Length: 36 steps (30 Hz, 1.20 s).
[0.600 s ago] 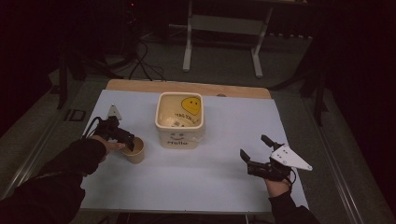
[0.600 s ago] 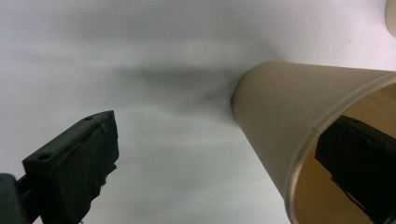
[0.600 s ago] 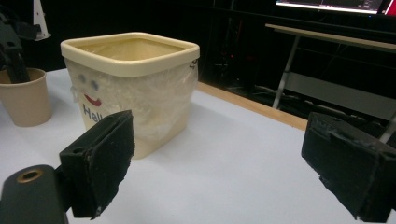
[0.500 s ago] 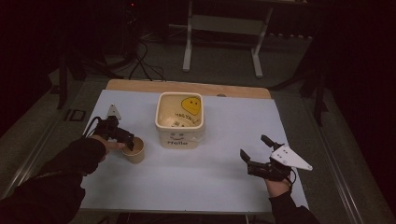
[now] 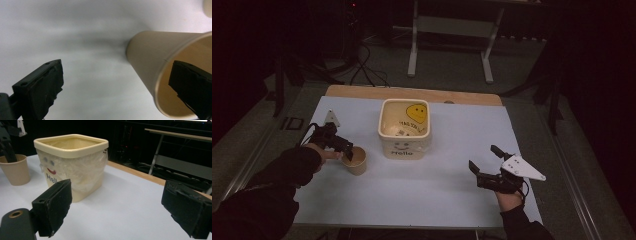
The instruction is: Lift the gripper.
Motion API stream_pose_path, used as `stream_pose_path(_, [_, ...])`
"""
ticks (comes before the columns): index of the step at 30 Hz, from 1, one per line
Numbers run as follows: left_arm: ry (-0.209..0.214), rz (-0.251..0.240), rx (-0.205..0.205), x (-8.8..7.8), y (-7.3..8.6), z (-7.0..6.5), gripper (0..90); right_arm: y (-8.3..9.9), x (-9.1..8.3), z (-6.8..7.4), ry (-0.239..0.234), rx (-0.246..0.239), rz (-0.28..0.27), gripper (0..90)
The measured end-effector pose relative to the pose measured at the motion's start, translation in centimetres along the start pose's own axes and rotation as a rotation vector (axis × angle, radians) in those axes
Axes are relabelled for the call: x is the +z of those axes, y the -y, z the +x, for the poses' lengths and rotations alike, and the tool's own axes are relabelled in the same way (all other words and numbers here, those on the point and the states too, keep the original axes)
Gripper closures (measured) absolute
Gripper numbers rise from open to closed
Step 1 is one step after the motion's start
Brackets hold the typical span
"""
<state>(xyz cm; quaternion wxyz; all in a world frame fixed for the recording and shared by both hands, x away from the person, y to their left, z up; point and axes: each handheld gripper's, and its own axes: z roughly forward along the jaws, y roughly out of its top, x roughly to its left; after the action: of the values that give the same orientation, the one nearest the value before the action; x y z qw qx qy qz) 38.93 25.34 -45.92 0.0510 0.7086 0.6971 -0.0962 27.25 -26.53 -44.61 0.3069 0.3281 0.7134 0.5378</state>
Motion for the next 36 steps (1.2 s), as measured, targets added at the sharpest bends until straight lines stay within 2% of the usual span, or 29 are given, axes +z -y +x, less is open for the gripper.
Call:
stream_pose_path(3, [0.002, -0.006, 0.007, -0.5, 0.0, -0.1, 0.7, 0.0, 0.0, 0.0, 0.008, -0.002, 0.004, 9.4])
stream_pose_path(9, [0.004, -0.013, 0.041, -2.0, 0.0, -0.5, 0.7, -0.1, 0.2, -0.2, -0.008, 0.02, 0.026, 9.4])
stream_pose_path(15, [-0.012, -0.043, 0.073, -3.7, 0.2, -0.9, 0.7, -0.2, 0.2, -0.1, 0.002, 0.021, 0.03, 9.4])
stream_pose_path(22, [-0.033, -0.052, 0.165, -6.0, 0.5, -1.5, 0.7, -0.2, 0.3, -0.1, -0.003, 0.02, 0.044, 9.4])
stream_pose_path(24, [-0.015, -0.076, 0.178, -6.8, 0.5, -1.4, 0.6, -0.2, 0.3, -0.1, -0.005, 0.019, 0.046, 9.4])
stream_pose_path(28, [-0.016, -0.085, 0.242, -8.1, 0.7, -1.8, 0.6, -0.2, 0.3, -0.1, -0.017, 0.02, 0.048, 9.5])
stream_pose_path(30, [-0.041, -0.079, 0.275, -8.4, 0.7, -2.0, 0.6, -0.3, 0.3, -0.1, -0.024, 0.021, 0.047, 9.5])
stream_pose_path(31, [-0.041, -0.079, 0.275, -8.4, 0.7, -2.0, 0.7, -0.3, 0.3, -0.1, -0.024, 0.021, 0.047, 9.5])
stream_pose_path(34, [-0.044, -0.068, 0.325, -8.5, 0.7, -2.3, 0.7, -0.3, 0.2, 0.1, -0.031, 0.017, 0.047, 9.5])
stream_pose_path(36, [-0.031, -0.067, 0.374, -8.3, 0.8, -2.6, 0.7, -0.4, 0.2, 0.1, -0.034, 0.013, 0.048, 9.5])
